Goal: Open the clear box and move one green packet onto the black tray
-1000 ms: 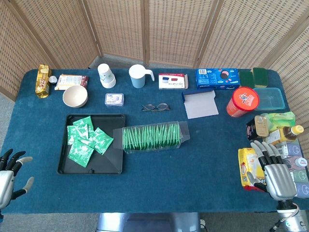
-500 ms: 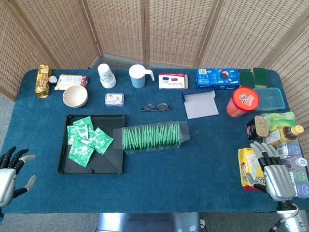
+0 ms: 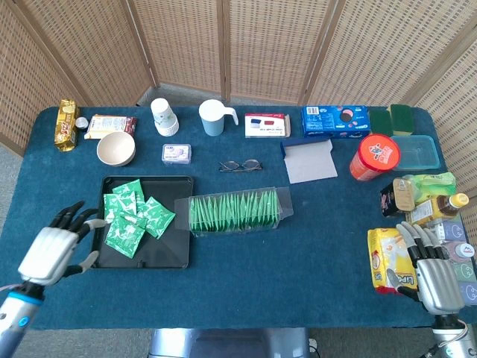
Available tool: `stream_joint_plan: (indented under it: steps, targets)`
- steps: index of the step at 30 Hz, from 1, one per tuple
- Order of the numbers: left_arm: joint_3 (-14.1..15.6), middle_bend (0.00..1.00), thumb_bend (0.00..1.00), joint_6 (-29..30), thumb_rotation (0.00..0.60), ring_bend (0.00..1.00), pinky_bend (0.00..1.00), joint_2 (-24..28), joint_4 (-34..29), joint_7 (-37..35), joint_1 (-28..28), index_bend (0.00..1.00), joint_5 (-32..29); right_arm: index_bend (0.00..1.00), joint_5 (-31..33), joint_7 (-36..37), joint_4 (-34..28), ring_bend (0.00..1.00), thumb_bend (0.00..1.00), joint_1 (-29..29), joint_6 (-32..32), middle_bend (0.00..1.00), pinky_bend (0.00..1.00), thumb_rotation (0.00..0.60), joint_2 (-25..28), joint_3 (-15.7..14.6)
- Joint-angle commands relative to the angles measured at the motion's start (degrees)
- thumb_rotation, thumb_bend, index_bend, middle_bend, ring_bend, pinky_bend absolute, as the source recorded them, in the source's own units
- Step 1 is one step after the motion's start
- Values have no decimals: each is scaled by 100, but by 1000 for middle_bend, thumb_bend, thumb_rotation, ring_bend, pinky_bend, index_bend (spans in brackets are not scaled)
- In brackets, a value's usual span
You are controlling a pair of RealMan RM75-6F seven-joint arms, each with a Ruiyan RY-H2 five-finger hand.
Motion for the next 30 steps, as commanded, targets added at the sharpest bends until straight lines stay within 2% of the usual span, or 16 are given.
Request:
stream_joint_plan:
  steps: [1, 3, 4, 6, 12, 20, 26, 30]
  targets:
    - [-292, 159, 271, -540, 600, 33, 97, -155, -212, 435, -511, 252, -353, 0, -1, 3, -8, 0, 345, -8, 9, 28, 54, 600, 0, 1]
    - [-426, 156, 262, -819, 600, 31, 97, -281, -283, 713, -796, 247, -562, 0, -2, 9, -13, 0, 345, -21, 27, 29, 54, 600, 3, 5]
    - [-568, 153, 260, -1117, 600, 30, 97, -462, -318, 948, -1117, 245, -707, 0, 10, 28, -8, 0, 346, -43, 50, 29, 53, 600, 3, 4]
    - [-761, 141, 258, -1440, 600, 24, 97, -732, -263, 1286, -1501, 242, -1191, 0, 27, 67, 15, 0, 345, -71, 64, 29, 53, 600, -4, -4]
    - [-1024, 116, 246, -1721, 600, 4, 97, -1455, -151, 2295, -2372, 228, -2348, 0, 91, 218, 135, 0, 345, -162, 128, 29, 54, 600, -42, -11]
    - [-1130, 111, 238, -1503, 600, 0, 97, -2559, 146, 3509, -3534, 228, -3773, 0, 148, 412, 298, 0, 345, -244, 173, 29, 54, 600, -73, -4]
    - [-1207, 109, 238, -999, 600, 0, 97, -3157, 458, 4039, -4115, 226, -4329, 0, 221, 571, 421, 0, 345, -292, 167, 29, 53, 600, -90, 11]
    - [-1250, 109, 238, -832, 600, 0, 98, -3370, 656, 4176, -4351, 226, -4562, 0, 260, 650, 483, 0, 345, -330, 173, 29, 54, 600, -90, 14]
